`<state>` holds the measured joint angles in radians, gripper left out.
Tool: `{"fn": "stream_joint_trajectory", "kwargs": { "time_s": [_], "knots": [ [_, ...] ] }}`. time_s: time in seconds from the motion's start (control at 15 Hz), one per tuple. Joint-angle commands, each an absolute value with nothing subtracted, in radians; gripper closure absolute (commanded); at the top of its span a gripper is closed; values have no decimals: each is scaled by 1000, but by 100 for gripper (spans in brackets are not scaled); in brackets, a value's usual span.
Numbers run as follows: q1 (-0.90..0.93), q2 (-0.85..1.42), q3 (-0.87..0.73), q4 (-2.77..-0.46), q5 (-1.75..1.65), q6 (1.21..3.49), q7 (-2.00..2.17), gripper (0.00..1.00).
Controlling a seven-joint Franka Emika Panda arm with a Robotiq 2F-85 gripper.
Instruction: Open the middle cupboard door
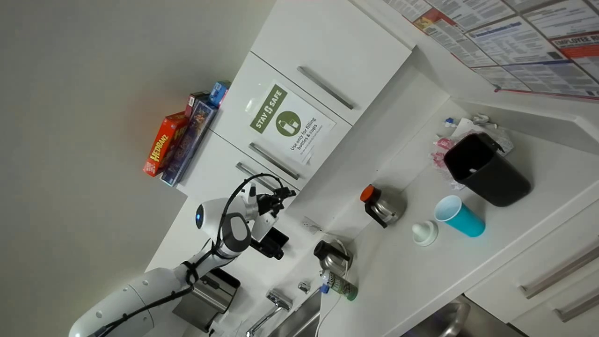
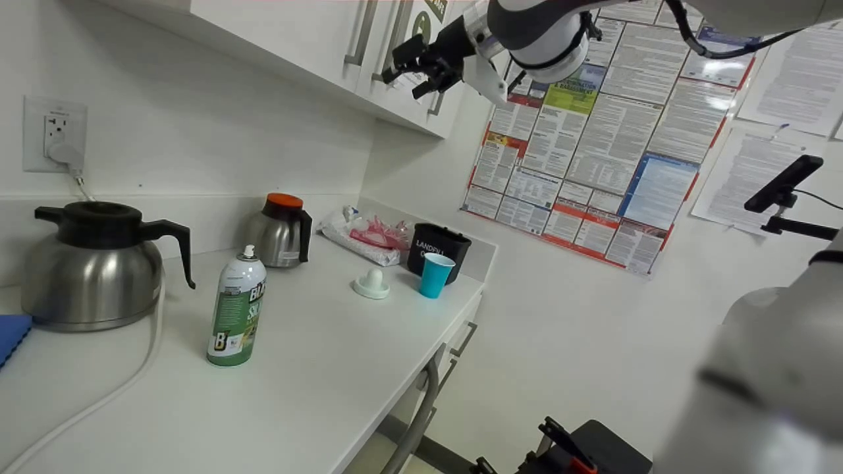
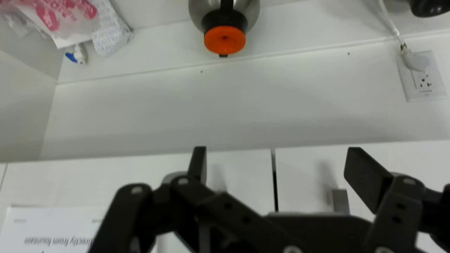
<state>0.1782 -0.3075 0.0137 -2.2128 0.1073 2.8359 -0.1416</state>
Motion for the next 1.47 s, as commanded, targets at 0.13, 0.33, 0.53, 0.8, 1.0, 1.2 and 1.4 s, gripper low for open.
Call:
{"fn": "stream_joint_trajectory", "kwargs": {
  "time_s": [0.13, 0.33, 0.53, 0.8, 1.0, 1.2, 1.4],
  "knots": [
    [173, -306, 17, -2211, 106, 2839, -143, 0],
    [173, -303, 20, -2213, 106, 2839, -143, 0],
    [150, -242, 19, -2170, 100, 2959, -116, 0],
    [216, -175, -46, -2099, 193, 3070, -171, 0],
    [307, -136, -110, -2027, 326, 3071, -252, 0],
    [369, -109, -159, -1958, 457, 3061, -355, 0],
    [404, -94, -195, -1906, 565, 3057, -454, 0]
  ]
}}
